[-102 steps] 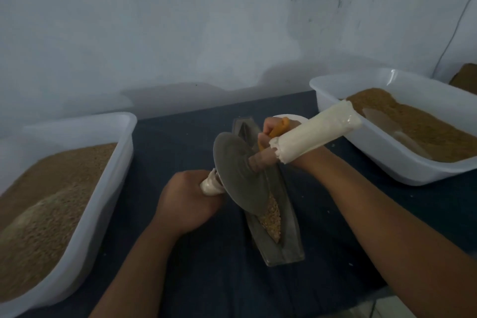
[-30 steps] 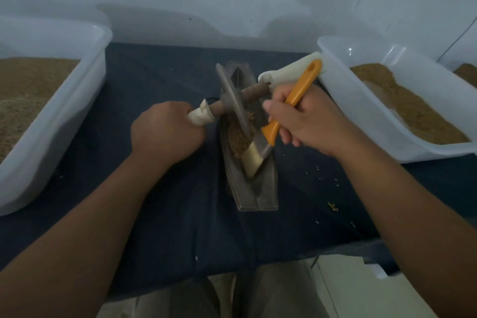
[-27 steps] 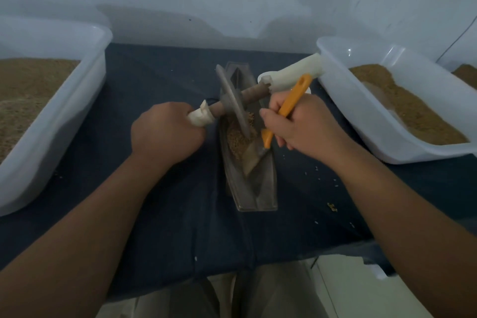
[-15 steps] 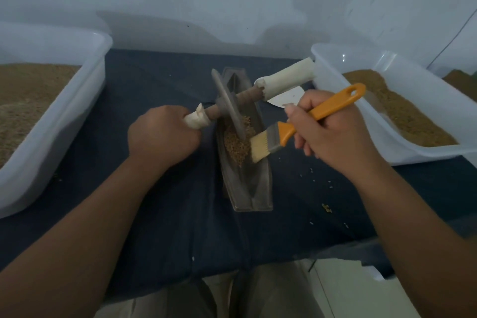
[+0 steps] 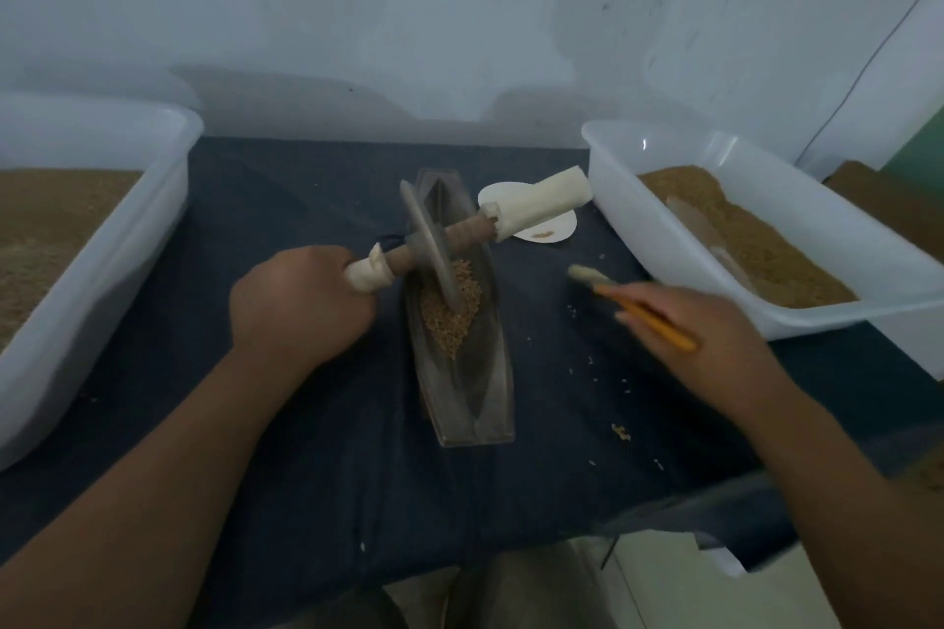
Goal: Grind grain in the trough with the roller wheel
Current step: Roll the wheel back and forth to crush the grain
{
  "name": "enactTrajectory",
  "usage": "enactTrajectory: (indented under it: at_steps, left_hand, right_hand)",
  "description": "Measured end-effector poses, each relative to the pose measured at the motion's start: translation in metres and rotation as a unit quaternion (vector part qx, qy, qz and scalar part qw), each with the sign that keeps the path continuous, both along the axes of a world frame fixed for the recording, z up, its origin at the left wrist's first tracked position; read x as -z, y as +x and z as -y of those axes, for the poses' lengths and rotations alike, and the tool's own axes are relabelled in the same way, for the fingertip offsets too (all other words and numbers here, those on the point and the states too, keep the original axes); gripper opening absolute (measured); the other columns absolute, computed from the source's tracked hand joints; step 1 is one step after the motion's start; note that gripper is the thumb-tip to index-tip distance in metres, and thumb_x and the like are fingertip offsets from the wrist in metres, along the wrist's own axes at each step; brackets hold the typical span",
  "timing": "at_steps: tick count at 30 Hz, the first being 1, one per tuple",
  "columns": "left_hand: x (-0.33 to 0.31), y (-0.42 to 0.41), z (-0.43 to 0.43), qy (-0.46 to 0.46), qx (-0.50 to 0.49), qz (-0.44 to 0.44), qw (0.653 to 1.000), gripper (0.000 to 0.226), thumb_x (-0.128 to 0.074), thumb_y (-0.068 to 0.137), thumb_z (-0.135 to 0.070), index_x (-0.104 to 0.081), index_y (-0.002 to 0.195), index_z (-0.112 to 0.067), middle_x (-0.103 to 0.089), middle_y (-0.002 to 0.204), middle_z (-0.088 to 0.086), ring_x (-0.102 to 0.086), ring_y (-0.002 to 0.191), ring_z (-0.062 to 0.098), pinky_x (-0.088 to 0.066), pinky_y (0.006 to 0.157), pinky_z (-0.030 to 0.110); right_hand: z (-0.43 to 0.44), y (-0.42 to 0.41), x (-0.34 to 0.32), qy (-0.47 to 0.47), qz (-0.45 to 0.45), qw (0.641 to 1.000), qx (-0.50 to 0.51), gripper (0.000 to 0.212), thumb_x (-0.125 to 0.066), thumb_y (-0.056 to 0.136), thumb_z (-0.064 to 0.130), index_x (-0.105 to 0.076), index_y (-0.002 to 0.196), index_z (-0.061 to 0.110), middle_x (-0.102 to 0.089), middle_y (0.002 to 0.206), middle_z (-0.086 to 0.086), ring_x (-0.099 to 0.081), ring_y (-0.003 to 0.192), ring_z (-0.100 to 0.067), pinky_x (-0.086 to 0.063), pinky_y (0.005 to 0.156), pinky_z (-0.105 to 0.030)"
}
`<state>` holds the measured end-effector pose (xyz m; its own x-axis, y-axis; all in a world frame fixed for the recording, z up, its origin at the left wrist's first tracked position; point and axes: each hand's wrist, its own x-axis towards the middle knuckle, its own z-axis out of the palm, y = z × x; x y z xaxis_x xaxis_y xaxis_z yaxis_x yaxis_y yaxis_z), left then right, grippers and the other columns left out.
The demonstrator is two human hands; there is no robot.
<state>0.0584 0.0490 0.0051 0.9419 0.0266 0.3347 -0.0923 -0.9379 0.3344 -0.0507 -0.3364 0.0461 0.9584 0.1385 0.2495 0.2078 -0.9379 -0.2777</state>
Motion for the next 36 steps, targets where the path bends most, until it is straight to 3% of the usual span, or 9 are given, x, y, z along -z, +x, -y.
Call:
enactTrajectory:
  at_steps: [3,6,11,14,17,20,27,32,36]
  left_hand:
    - [0.001,0.0,-0.001,0.009,0.002,0.017,1.0,0.031,-0.054,0.085,-0.054,-0.059,0.065,-0.03,-0.054,0.061,-0.013,-0.047,0.053,0.01,-0.03,0.053,0.022]
    - [0.001,0.0,-0.001,0.032,0.005,0.03,0.999,0.033,-0.054,0.087,-0.055,-0.059,0.065,-0.03,-0.054,0.059,-0.013,-0.046,0.051,0.009,-0.028,0.052,0.021]
    - [-0.004,-0.004,0.002,0.088,0.02,0.073,0.993,0.034,-0.056,0.086,-0.052,-0.053,0.062,-0.029,-0.05,0.055,-0.012,-0.045,0.047,0.011,-0.029,0.051,0.021]
    - [-0.009,-0.008,0.001,0.127,0.061,0.101,0.985,0.03,-0.064,0.081,-0.046,-0.05,0.063,-0.027,-0.047,0.055,-0.011,-0.045,0.046,0.014,-0.03,0.05,0.021]
    - [-0.016,-0.011,-0.001,0.154,0.117,0.122,0.973,0.032,-0.074,0.076,-0.04,-0.047,0.065,-0.028,-0.045,0.057,-0.011,-0.045,0.047,0.018,-0.023,0.05,0.021]
    - [-0.022,-0.008,-0.002,0.169,0.148,0.125,0.966,0.03,-0.073,0.075,-0.04,-0.048,0.065,-0.027,-0.046,0.062,-0.01,-0.051,0.056,0.019,-0.028,0.049,0.024]
    - [-0.049,0.024,0.014,0.3,0.11,-0.064,0.946,0.037,-0.058,0.078,-0.059,-0.043,0.07,-0.026,-0.047,0.078,-0.005,-0.046,0.082,0.021,-0.038,0.072,0.036]
    - [-0.078,0.052,0.028,0.238,0.154,-0.154,0.947,0.025,-0.064,0.083,-0.041,-0.051,0.072,-0.024,-0.053,0.073,-0.004,-0.056,0.07,0.021,-0.055,0.071,0.039]
    - [-0.083,0.037,0.031,0.257,0.153,-0.155,0.941,0.023,-0.063,0.084,-0.042,-0.051,0.074,-0.025,-0.054,0.074,-0.006,-0.058,0.074,0.022,-0.05,0.069,0.035]
  right_hand:
    - [0.004,-0.002,0.019,-0.093,-0.054,0.994,-0.01,0.07,-0.06,0.101,0.008,-0.044,0.15,0.055,-0.064,0.138,0.011,-0.061,0.115,-0.007,-0.038,0.085,-0.01]
    - [0.001,-0.001,0.02,-0.139,-0.091,0.986,-0.023,0.076,-0.053,0.099,-0.006,-0.042,0.156,0.043,-0.047,0.161,0.008,-0.041,0.151,-0.017,-0.033,0.115,-0.023]
    - [-0.026,0.01,-0.014,-0.042,0.155,0.986,-0.038,0.06,-0.068,0.097,0.029,-0.053,0.155,0.025,-0.047,0.161,0.005,-0.04,0.15,-0.013,-0.037,0.121,-0.037]
    - [-0.054,0.036,-0.039,-0.125,0.107,0.985,-0.051,0.09,-0.072,0.088,0.05,-0.033,0.164,0.022,-0.033,0.169,0.0,-0.026,0.158,-0.02,-0.025,0.127,-0.041]
    - [-0.074,0.055,-0.042,-0.246,0.0,0.969,-0.032,0.047,-0.071,0.087,0.05,-0.059,0.129,0.033,-0.068,0.119,0.004,-0.062,0.118,-0.022,-0.051,0.106,-0.044]
    - [-0.086,0.062,-0.036,-0.26,-0.042,0.965,-0.008,0.02,-0.068,0.087,0.05,-0.056,0.083,0.034,-0.056,0.075,0.009,-0.059,0.07,-0.011,-0.056,0.068,-0.037]
    - [-0.093,0.117,-0.026,-0.228,-0.002,0.974,-0.004,0.02,-0.061,0.095,0.049,-0.057,0.084,0.032,-0.052,0.07,0.009,-0.048,0.062,-0.008,-0.032,0.051,-0.029]
    - [-0.095,0.155,-0.015,-0.215,-0.054,0.974,0.053,0.036,-0.048,0.101,0.049,-0.054,0.071,0.029,-0.057,0.074,0.008,-0.05,0.067,-0.012,-0.038,0.063,-0.033]
    - [-0.09,0.132,-0.01,-0.185,-0.044,0.981,0.045,0.039,-0.046,0.099,0.054,-0.056,0.071,0.029,-0.059,0.07,0.008,-0.056,0.066,-0.013,-0.038,0.057,-0.031]
